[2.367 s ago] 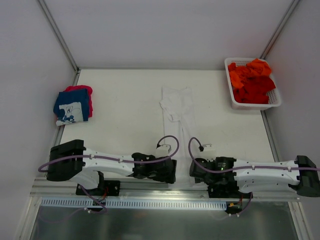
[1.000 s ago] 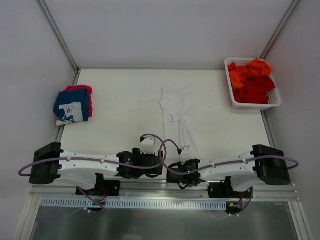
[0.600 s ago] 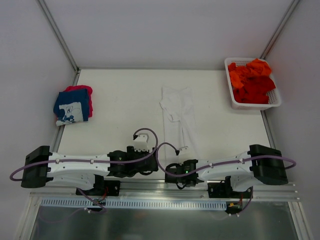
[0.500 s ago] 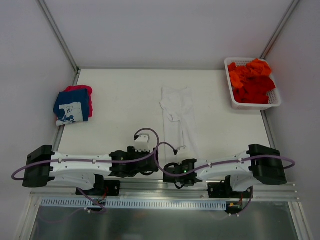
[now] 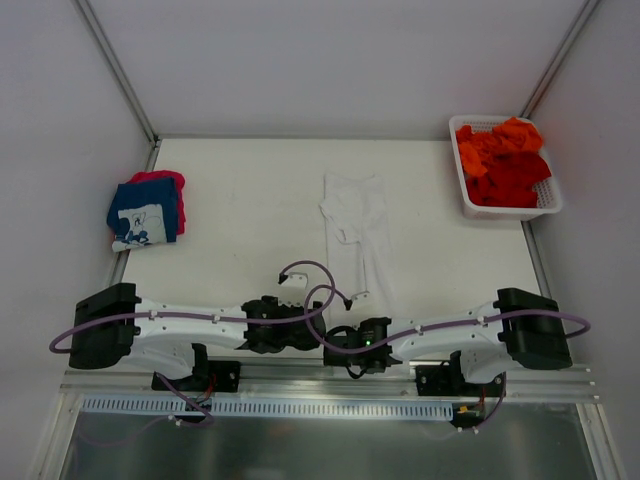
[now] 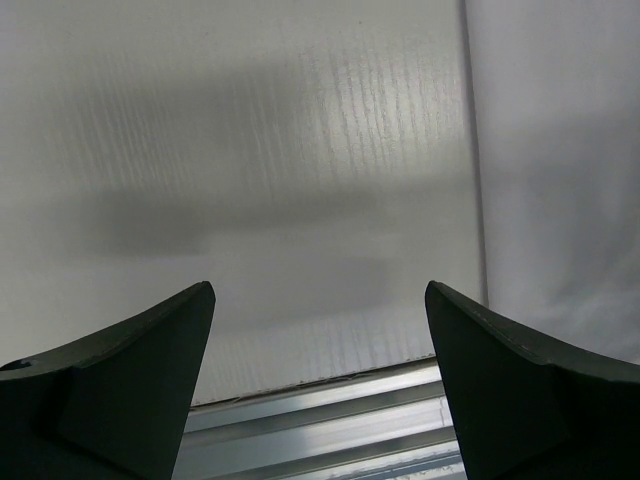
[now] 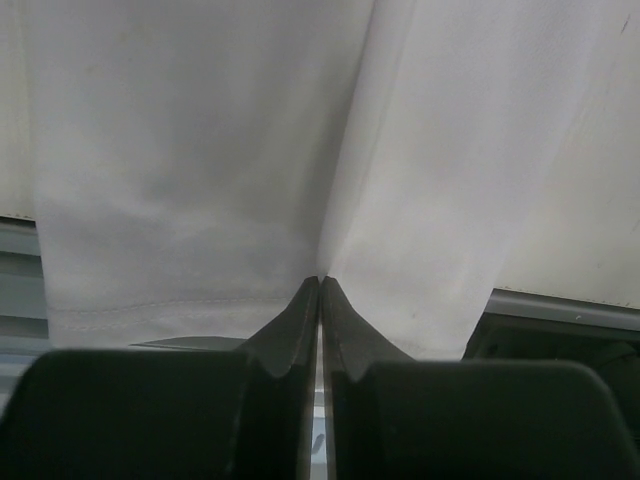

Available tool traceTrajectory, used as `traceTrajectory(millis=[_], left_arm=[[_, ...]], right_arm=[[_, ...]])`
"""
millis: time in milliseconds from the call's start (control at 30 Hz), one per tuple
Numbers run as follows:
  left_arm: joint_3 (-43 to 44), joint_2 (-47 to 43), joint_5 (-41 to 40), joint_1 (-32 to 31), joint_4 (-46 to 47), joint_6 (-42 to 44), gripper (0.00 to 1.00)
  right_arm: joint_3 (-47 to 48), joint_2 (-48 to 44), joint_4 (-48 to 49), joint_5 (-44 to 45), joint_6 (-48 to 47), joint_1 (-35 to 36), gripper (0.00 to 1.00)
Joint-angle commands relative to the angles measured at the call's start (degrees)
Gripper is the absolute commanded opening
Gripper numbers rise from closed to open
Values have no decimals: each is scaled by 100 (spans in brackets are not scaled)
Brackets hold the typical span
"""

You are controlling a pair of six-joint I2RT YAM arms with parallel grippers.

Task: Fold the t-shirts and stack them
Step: Fold the tshirt

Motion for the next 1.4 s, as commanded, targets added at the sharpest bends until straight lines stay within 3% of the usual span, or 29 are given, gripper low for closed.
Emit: traceTrajectory(millis=[0,167,200,233,267,333,367,433,600,833,967,1133,1367], left_arm=[[283,132,86,-10,132,-30,88],[195,97,104,-10,132,-127,88],[177,88,104,-10,132,-136,88],[168,88,121,-10,132,-136,88],[168,80,130,-10,132,-136,88],[160,62,139,-10,132,-145,88],[168,36,165,-10,141,-162,88],[212,27,209,-18,167,-145,88],[274,71,481,-36,579,22,86],[-235,132,1079,-106,1790,-127,85],[-709,246,1544,-150,2863,-250,83],[-790,413,1668,-247,3076,-505,82],[-1158,440,1984,-361,4069,-698,81]], right_arm=[[277,116,97,111,10,98,4],[426,142,256,173,-157,81,4],[444,177,290,138,-201,72,11],[453,230,291,121,-236,72,24],[470,274,300,112,-236,72,57],[479,239,247,164,-193,116,70],[488,82,195,330,-88,203,81],[541,-129,-103,471,1,239,89],[340,-823,-719,806,370,222,95],[-583,-1334,-720,499,985,204,95],[-865,-1405,-659,367,1179,213,95],[-927,-1343,-527,305,1231,213,95],[-1208,-1325,-124,77,1275,213,95]])
